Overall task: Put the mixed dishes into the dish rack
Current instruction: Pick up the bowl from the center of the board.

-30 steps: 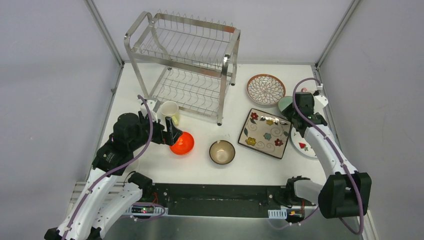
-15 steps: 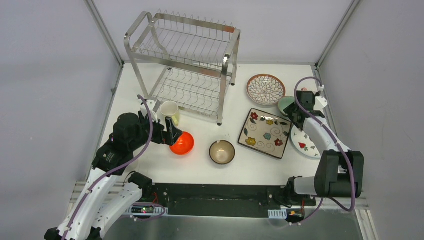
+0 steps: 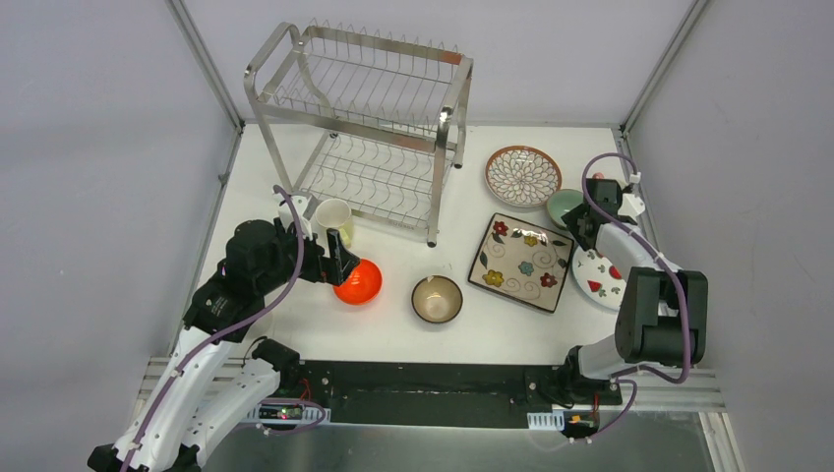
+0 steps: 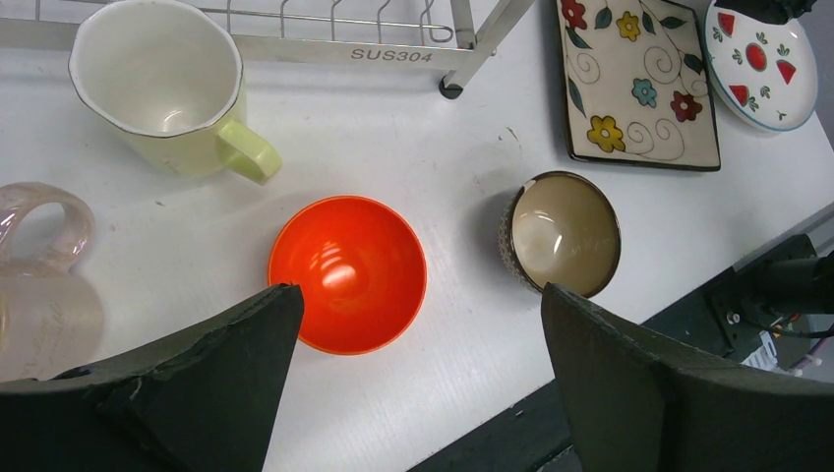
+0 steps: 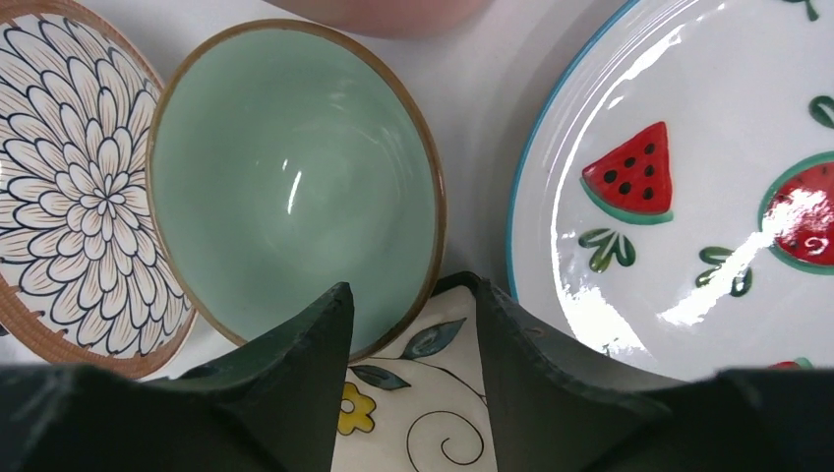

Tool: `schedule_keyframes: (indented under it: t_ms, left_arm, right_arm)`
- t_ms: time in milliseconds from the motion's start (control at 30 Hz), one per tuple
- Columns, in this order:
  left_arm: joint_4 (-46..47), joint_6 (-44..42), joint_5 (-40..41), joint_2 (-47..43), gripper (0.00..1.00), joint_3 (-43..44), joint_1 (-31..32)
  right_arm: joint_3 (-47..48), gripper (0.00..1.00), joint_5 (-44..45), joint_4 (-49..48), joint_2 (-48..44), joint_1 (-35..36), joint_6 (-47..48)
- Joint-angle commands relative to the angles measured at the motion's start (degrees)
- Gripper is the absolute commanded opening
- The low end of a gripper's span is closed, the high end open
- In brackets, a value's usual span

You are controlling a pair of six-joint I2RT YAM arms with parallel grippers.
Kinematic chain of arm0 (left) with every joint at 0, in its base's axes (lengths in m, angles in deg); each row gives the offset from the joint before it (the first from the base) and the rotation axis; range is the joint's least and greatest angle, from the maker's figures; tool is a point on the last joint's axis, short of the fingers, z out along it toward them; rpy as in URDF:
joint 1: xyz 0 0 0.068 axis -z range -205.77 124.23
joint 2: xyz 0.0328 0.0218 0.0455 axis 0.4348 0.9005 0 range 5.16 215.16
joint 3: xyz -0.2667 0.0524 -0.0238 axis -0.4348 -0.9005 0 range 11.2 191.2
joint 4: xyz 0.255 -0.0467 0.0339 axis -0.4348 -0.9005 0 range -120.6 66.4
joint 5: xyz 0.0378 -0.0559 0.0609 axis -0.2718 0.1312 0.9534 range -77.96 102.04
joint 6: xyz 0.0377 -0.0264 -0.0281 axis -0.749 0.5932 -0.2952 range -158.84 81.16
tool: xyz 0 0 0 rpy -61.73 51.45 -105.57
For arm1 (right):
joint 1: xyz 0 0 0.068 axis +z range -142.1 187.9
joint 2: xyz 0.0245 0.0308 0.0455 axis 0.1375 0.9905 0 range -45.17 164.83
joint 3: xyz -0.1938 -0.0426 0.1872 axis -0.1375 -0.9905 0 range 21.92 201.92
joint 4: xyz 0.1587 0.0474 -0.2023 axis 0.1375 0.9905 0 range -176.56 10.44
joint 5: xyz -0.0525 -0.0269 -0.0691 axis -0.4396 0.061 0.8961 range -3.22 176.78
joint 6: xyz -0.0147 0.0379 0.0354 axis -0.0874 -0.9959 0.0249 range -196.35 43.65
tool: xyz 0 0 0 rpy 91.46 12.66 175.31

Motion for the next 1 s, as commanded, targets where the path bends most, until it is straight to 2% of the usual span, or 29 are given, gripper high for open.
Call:
schedule_keyframes:
  t_ms: [0,133,333,700,967]
  left_arm:
    - [0.0,-0.5,1.2,-0.1,0.96,0.2,-0.3]
    - [-0.1,-0.4,1.5,-0.2,0.96,0.2,-0.3]
    - [-0.2,-0.4,1.7,0.0,0.95,0.3,-0.3]
    - [-0.4,-0.4,2.2,0.1,0.95,0.3,-0.3]
    - [-0.4,-0.3,1.8,-0.4,0.95,0.3,-0.3]
  right_arm:
    - [0.3,0.5,-1.8,-3.2,1.4,-0.7,-1.1]
    - [0.5,0.46,-2.1,-3.4,2.2,-0.9,-0.6]
    - [1.0,0.26,-4.3,-3.4,1.4,-0.9,1.5]
    - [1.6,0.01,-8.1,-1.7,-3.3,-0.9,5.9]
    - [2.0,0.0,-10.1,0.2,-8.3,-0.9,6.7]
